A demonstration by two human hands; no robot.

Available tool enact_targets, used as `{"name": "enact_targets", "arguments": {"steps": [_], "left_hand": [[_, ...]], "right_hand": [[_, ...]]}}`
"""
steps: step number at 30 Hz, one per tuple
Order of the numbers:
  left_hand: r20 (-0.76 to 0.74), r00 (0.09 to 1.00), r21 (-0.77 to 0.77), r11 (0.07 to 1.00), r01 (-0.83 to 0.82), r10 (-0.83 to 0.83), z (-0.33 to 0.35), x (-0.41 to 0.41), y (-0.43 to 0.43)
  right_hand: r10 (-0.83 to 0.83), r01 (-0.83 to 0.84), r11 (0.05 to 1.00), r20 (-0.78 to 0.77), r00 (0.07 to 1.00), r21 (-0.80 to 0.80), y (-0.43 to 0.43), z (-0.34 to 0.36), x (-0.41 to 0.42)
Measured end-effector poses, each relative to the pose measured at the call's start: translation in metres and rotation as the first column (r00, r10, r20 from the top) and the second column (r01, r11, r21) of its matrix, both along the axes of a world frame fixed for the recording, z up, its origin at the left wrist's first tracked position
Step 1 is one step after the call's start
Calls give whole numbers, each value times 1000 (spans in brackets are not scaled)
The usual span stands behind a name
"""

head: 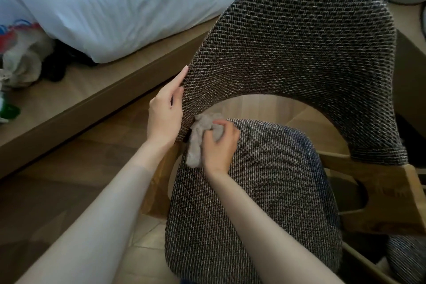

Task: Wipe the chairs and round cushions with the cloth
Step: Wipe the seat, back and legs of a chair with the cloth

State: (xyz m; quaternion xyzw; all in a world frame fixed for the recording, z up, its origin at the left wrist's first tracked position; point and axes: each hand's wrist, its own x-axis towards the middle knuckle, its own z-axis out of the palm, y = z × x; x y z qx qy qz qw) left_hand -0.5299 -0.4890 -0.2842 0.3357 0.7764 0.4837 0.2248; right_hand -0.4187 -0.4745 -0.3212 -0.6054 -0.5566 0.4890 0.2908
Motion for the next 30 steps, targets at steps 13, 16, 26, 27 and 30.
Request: {"name": "enact_targets", "arguments": {"steps": [13, 16, 26, 27, 30], "left_hand": [[-145, 983, 40, 992, 121, -114, 86, 27, 107], [-293, 948, 29, 990, 137, -123, 89, 34, 132], [-479, 867, -107, 989, 101, -140, 70, 46, 137], [-493, 858, -110, 989, 104, -145, 69, 47, 137], [-557, 813, -118, 985, 122, -168, 69, 49, 140]], "right_hand": [[-169, 251, 714, -186, 968, 654, 157, 146, 50], [-151, 215, 713, -152, 977, 668, 178, 130, 39], [-36, 19, 994, 165, 986, 106, 132, 3, 64], [-53, 32, 991, 166, 985, 128, 128, 3, 71], [-154, 107, 889, 70, 986, 445, 126, 36, 80]]}}
